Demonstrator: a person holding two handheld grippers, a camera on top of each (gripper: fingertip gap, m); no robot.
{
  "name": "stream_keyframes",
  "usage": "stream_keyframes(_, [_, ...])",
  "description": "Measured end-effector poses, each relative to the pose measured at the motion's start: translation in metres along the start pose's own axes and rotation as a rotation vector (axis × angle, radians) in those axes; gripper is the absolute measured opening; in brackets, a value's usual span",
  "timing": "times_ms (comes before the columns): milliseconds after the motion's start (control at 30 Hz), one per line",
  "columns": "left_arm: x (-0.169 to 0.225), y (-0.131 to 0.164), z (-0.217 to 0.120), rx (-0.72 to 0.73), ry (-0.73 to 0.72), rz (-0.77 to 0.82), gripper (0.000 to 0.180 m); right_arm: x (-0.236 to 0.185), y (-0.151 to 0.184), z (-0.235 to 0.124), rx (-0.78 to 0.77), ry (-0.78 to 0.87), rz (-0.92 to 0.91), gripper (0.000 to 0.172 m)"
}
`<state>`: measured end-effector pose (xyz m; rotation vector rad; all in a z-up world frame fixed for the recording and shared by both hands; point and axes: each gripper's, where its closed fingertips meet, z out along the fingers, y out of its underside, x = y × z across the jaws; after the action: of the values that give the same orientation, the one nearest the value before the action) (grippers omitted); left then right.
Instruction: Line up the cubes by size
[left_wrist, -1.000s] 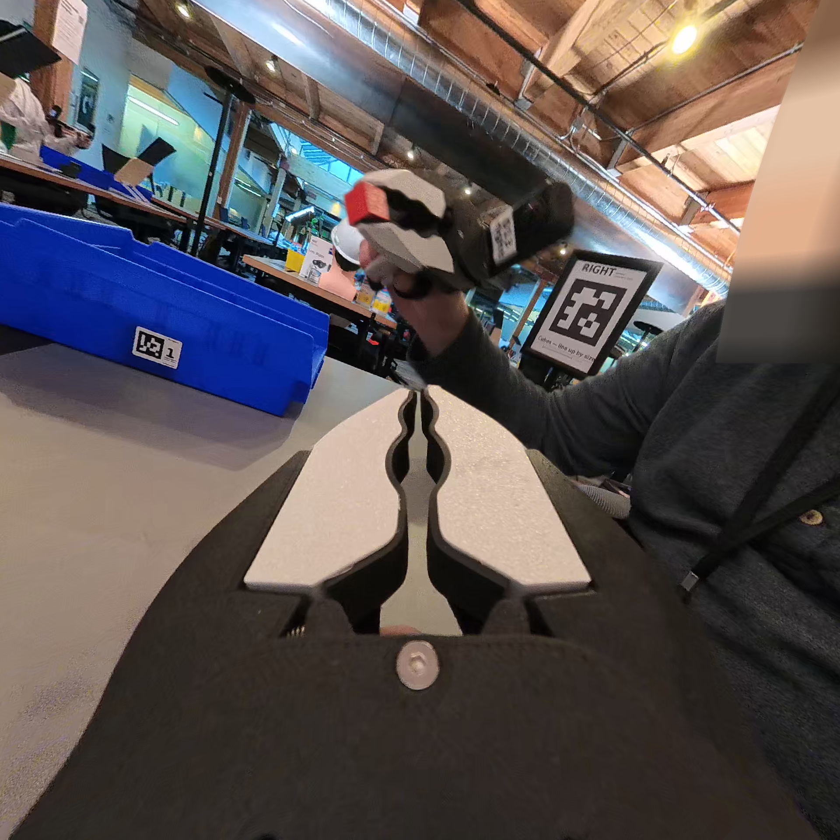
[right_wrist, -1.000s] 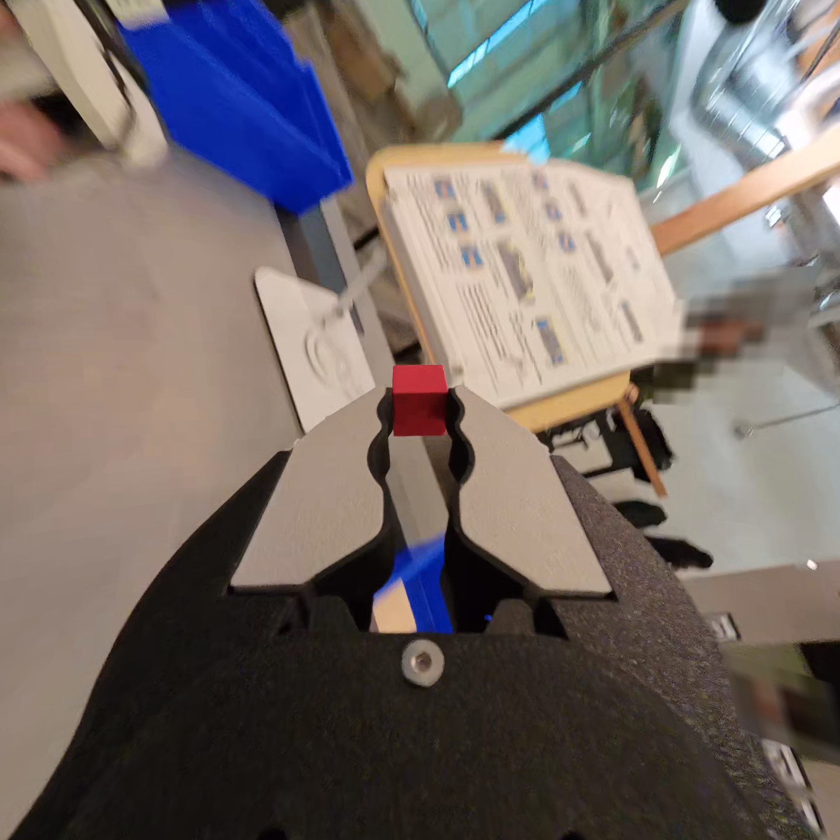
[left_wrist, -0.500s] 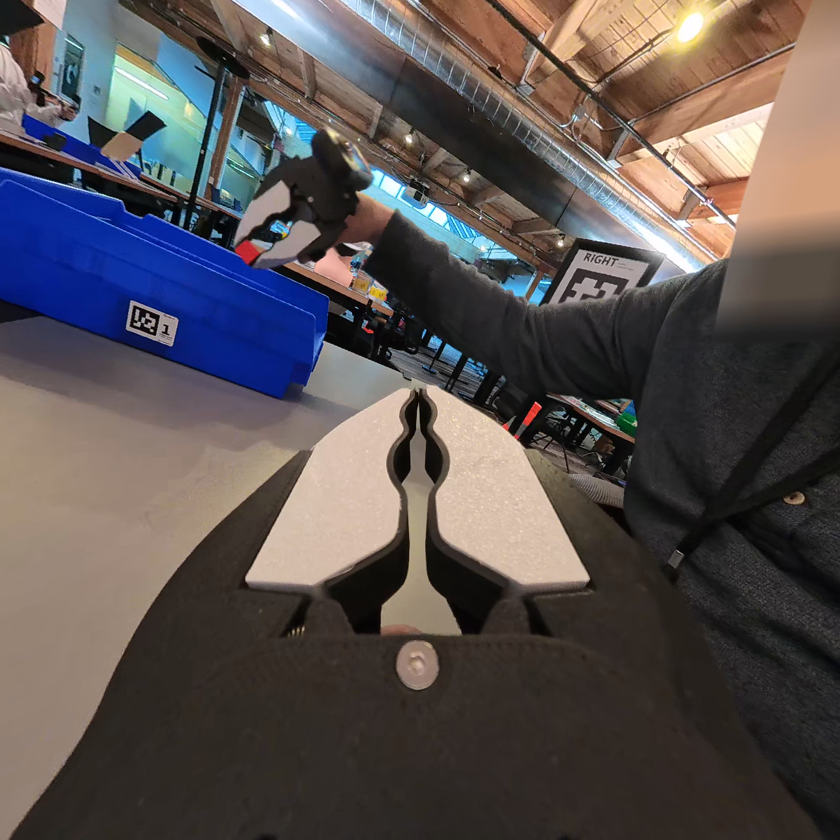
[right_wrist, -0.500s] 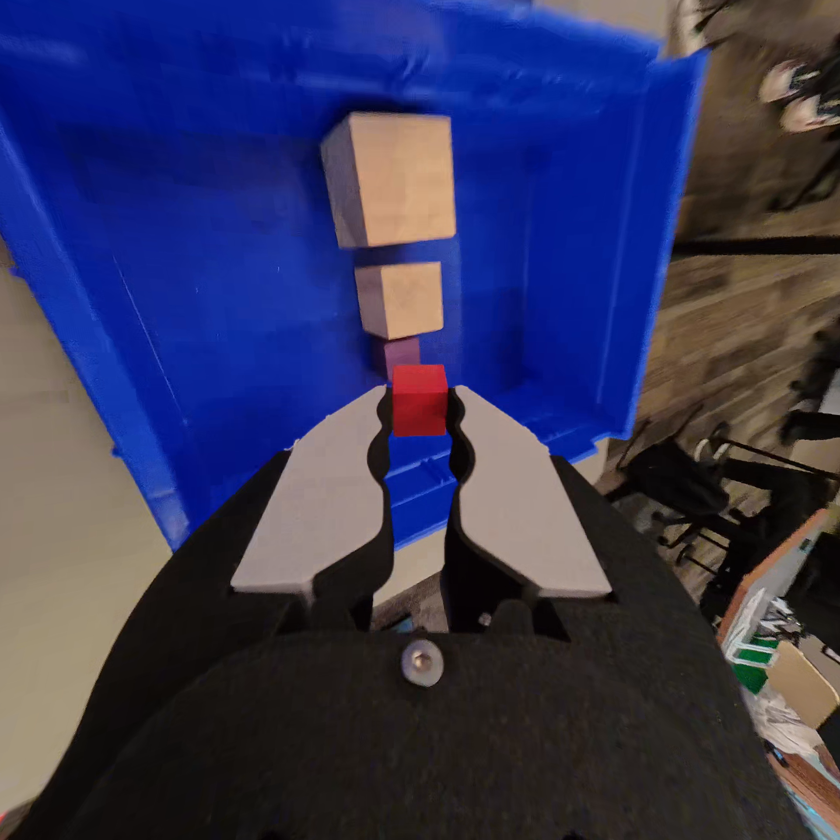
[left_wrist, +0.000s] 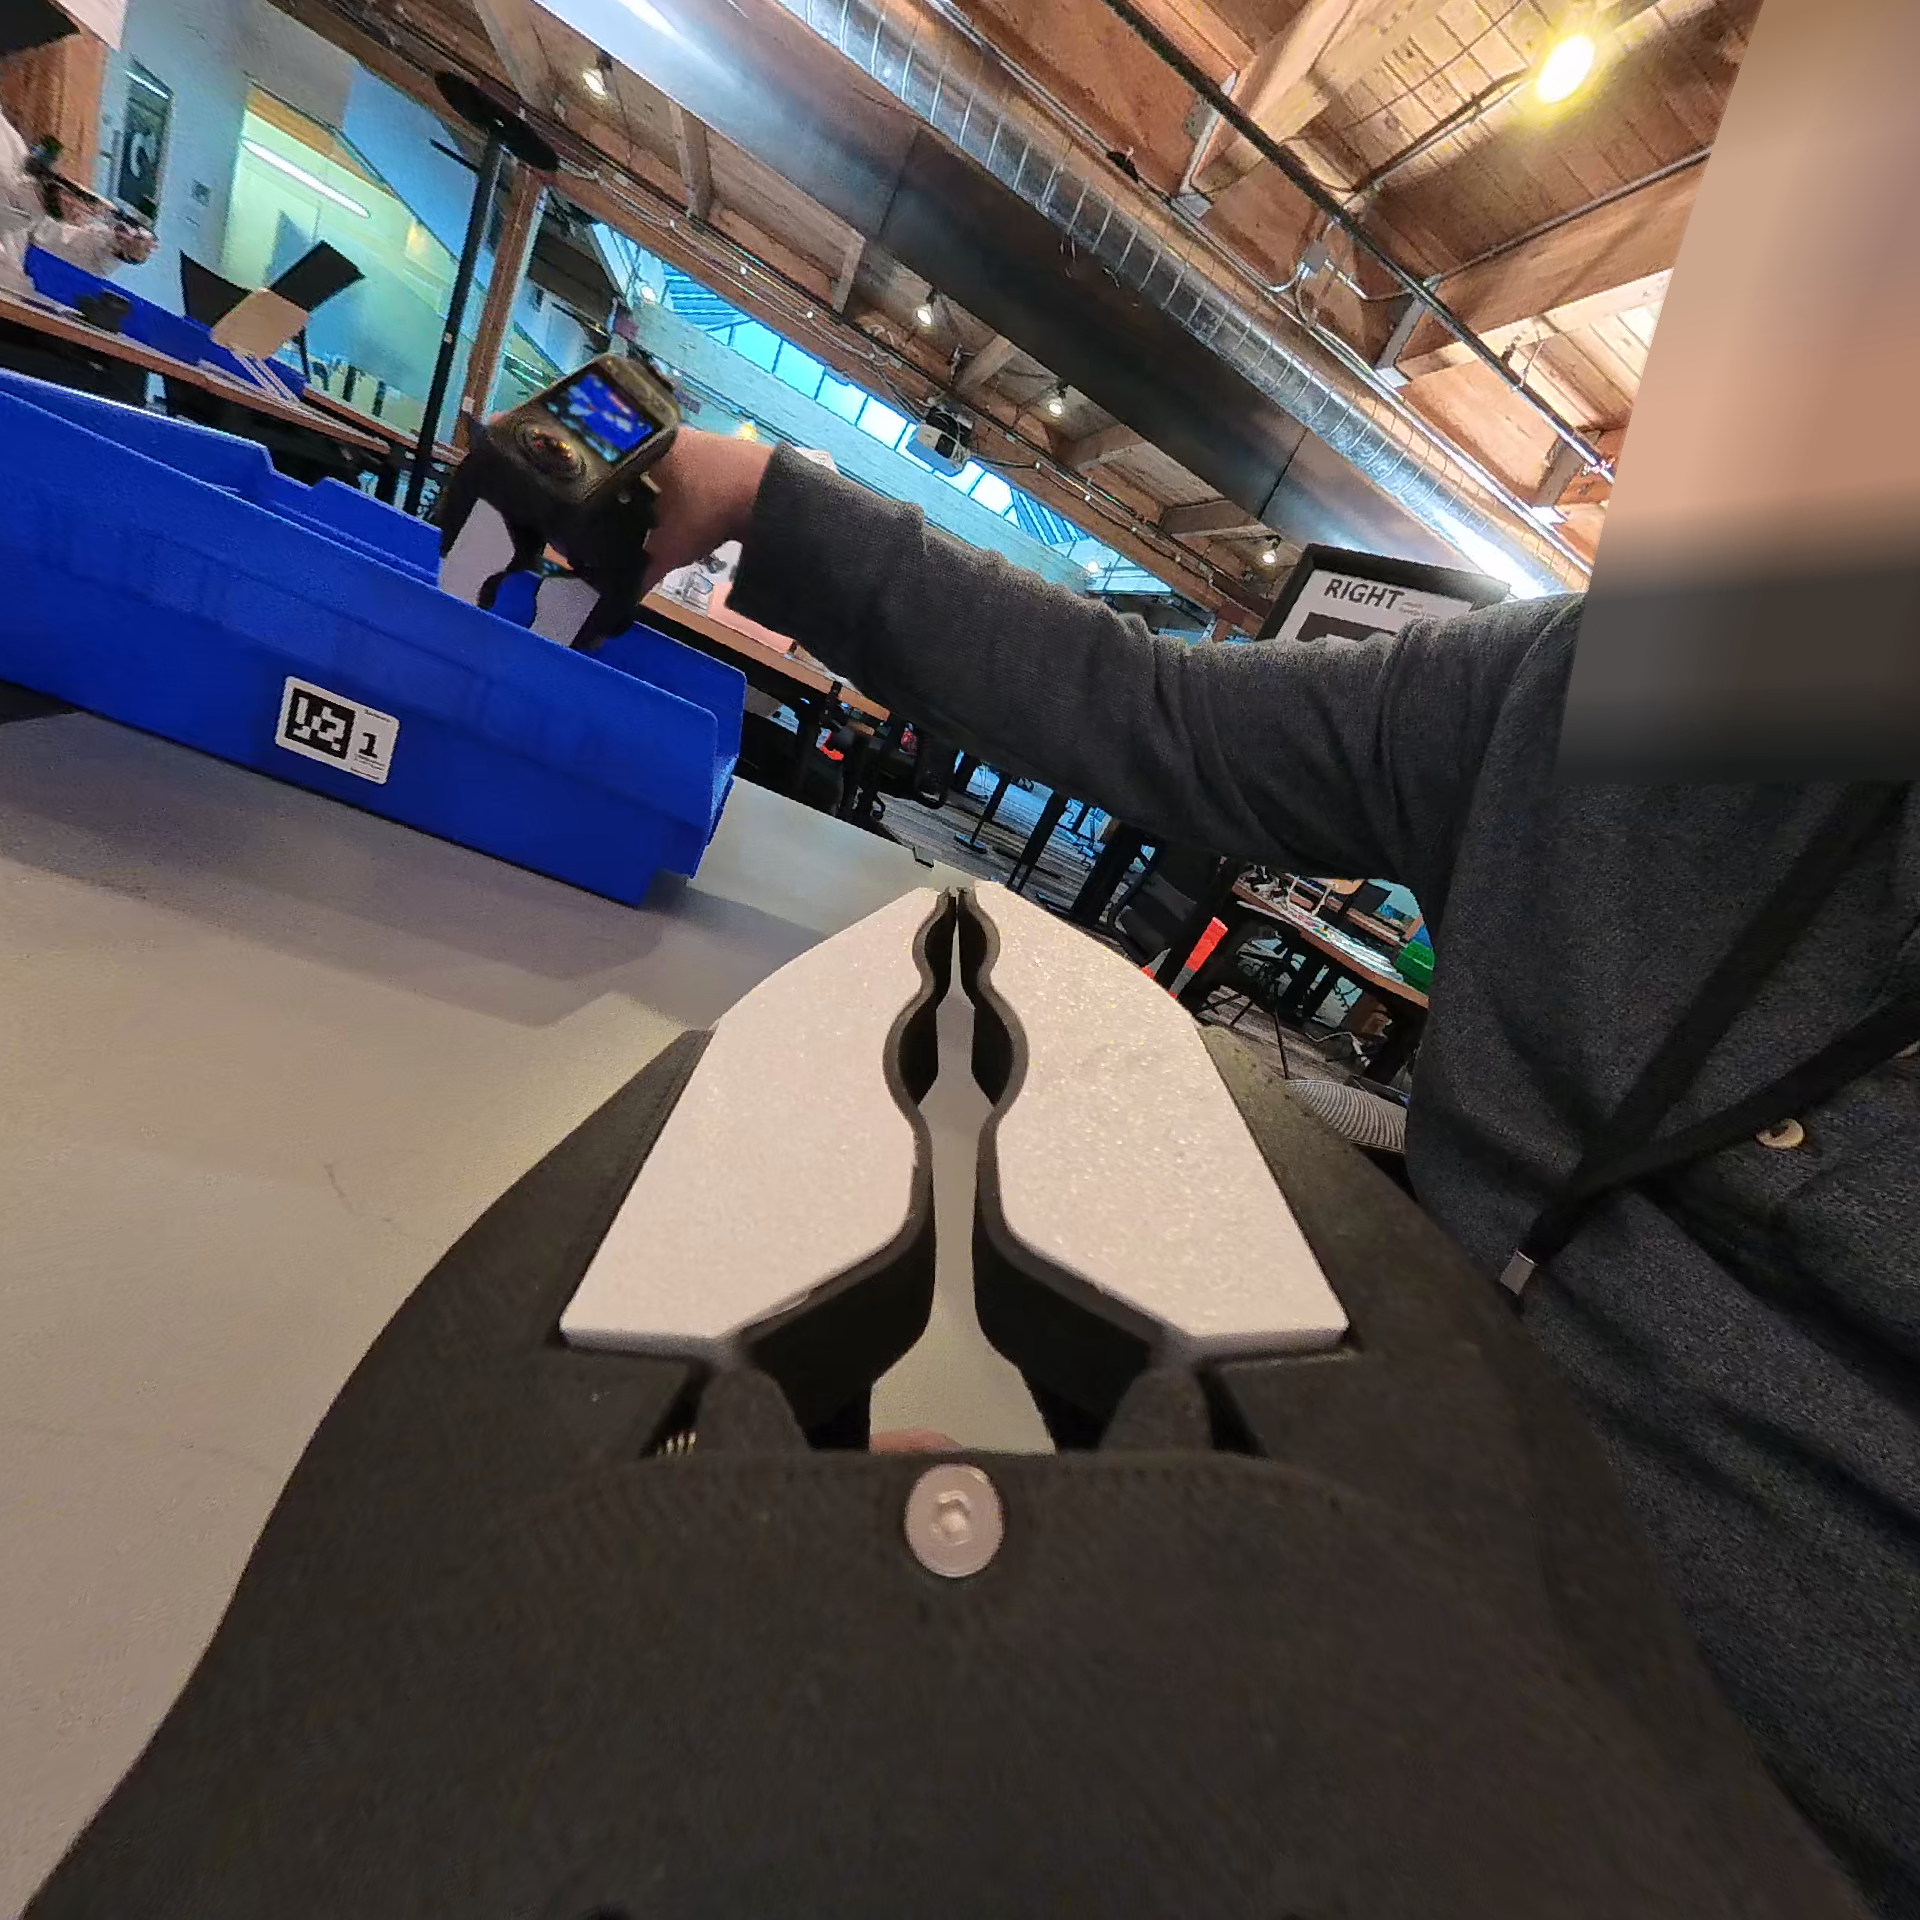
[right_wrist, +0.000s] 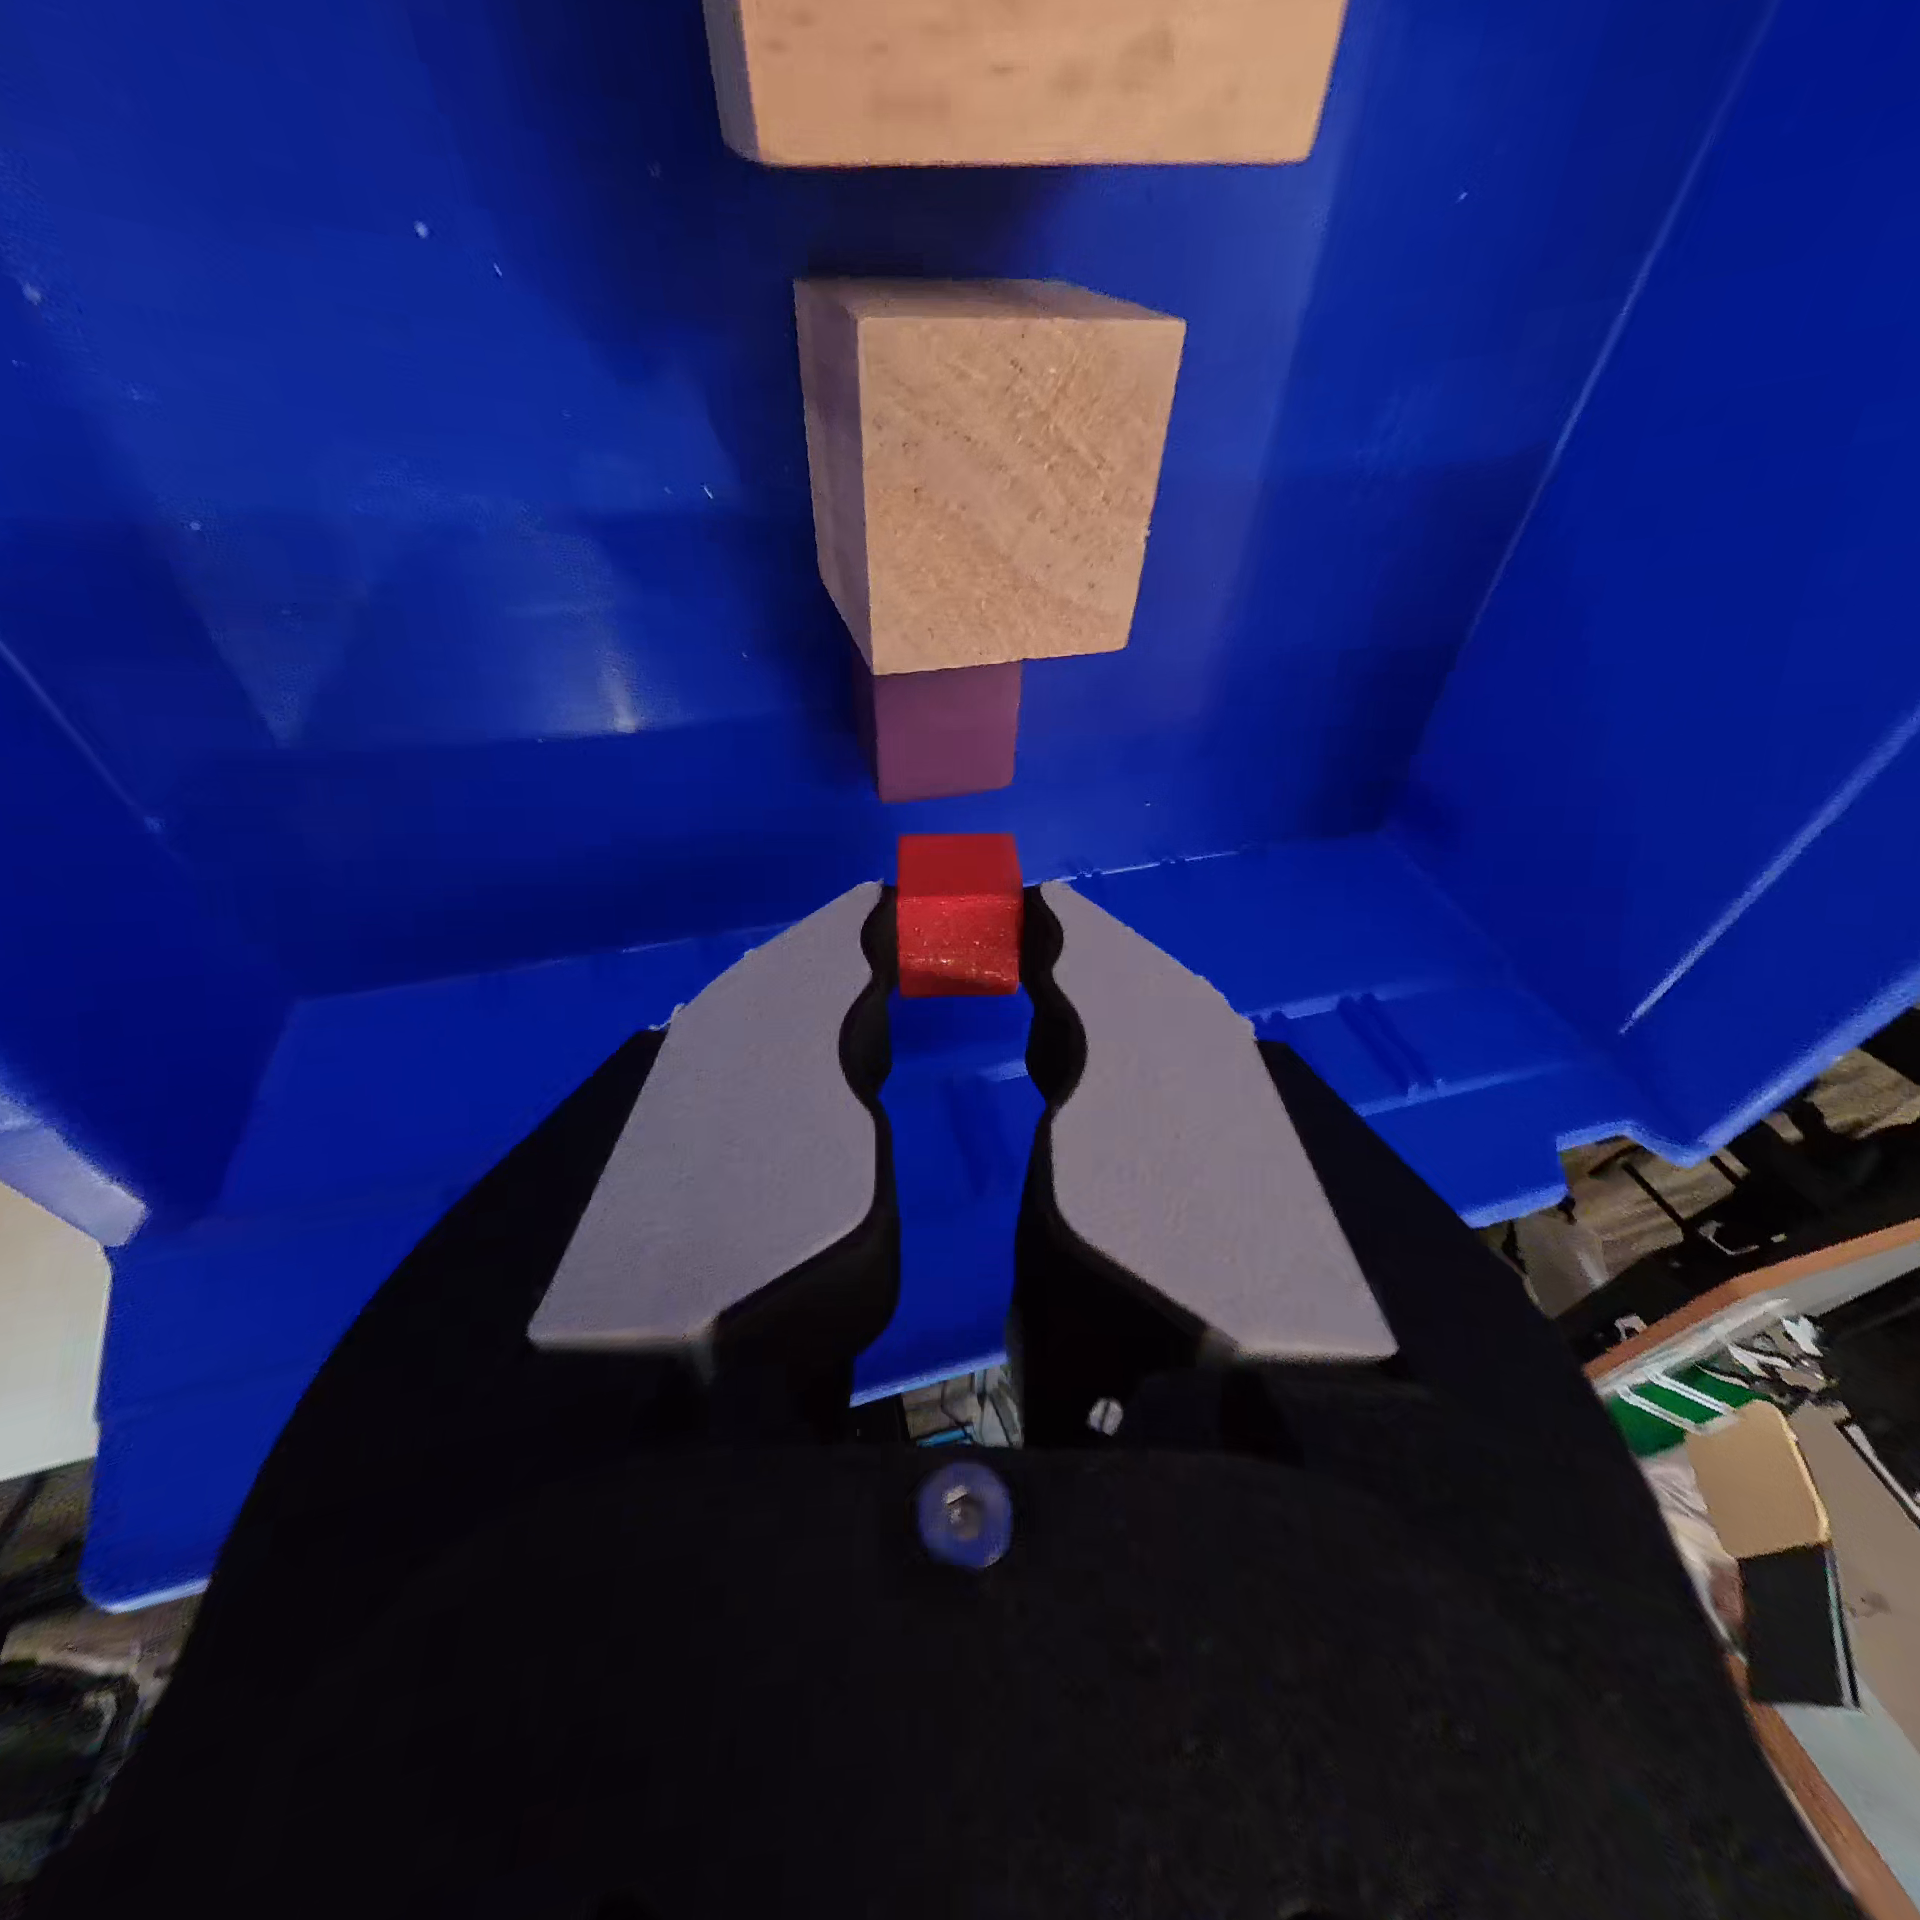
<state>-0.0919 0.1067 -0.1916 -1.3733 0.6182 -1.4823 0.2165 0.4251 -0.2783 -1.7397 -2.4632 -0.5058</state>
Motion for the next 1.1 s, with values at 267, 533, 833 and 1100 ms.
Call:
stream_keyframes(267, [0.000, 0.001, 0.000, -0.002, 0.003, 0.000, 0.001, -0.001, 0.003, 0.014, -0.085, -0.053, -0.037, 0.022])
stream_keyframes(533, [0.000, 0.001, 0.001, -0.004, 0.003, 0.001, 0.001, -0.006, 0.002, 0.027, -0.115, -0.101, -0.056, 0.022])
stream_keyframes(833, [0.000, 0.001, 0.001, -0.005, 0.006, 0.000, 0.001, -0.006, 0.003, 0.032, -0.129, -0.111, -0.066, 0.022])
stream_keyframes(1100, [0.000, 0.002, 0.001, -0.007, 0.009, 0.001, 0.001, -0.005, 0.005, 0.035, -0.145, -0.113, -0.062, 0.024])
